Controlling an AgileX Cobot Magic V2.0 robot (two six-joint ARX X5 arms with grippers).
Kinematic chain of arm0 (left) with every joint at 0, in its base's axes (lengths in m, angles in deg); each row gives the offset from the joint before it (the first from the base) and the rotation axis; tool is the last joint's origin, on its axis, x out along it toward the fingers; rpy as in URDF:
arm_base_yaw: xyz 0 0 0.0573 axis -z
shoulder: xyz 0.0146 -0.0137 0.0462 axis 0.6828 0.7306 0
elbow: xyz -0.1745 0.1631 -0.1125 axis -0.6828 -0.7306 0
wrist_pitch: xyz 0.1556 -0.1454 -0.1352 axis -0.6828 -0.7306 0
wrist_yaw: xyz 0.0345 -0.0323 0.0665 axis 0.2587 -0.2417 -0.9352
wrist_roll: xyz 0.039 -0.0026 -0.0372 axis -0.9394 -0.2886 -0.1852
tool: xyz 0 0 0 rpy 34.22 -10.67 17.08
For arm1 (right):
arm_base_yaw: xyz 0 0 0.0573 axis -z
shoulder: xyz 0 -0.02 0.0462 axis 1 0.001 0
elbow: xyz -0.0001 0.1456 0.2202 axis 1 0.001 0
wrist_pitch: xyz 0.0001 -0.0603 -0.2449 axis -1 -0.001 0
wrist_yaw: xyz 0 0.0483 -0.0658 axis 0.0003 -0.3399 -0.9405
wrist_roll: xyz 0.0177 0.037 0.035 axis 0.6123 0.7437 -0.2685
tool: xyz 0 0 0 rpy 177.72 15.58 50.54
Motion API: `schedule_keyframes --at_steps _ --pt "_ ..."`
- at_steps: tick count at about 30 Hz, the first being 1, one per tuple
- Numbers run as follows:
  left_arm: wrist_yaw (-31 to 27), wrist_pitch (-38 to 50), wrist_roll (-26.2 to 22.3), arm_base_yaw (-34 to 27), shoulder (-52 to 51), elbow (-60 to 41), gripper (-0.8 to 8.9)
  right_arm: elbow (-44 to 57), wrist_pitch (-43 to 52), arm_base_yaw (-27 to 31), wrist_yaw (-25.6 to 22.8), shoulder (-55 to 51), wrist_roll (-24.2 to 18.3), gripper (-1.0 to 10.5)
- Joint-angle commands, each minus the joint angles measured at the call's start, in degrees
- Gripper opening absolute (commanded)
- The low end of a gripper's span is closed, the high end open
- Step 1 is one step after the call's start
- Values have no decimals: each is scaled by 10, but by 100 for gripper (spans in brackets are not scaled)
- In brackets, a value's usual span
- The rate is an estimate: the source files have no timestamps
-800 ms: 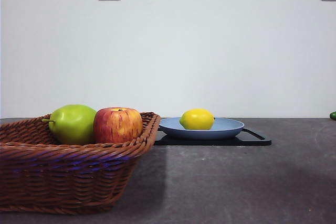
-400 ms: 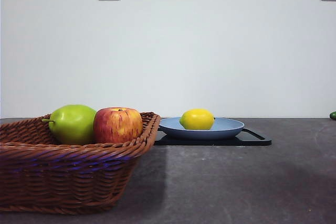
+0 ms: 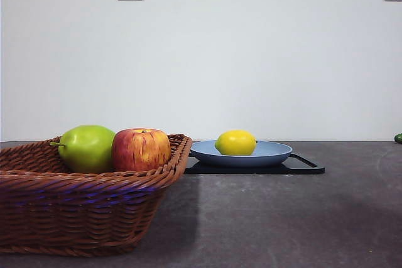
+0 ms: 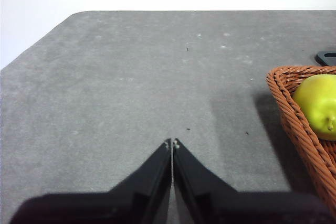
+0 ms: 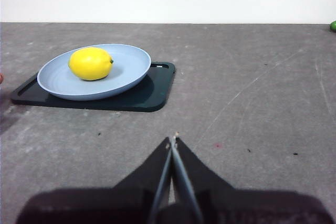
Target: Take the lemon from the basket,put the lemon in the plate,hand out the plate
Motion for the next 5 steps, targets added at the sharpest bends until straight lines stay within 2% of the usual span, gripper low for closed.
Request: schedule_keyframes --at_steps 1,5 --pt "-1 3 4 -1 -2 -5 8 5 -2 -1 0 -2 5 4" --pt "-1 3 4 -1 -2 -5 8 5 -2 -1 0 -2 5 4"
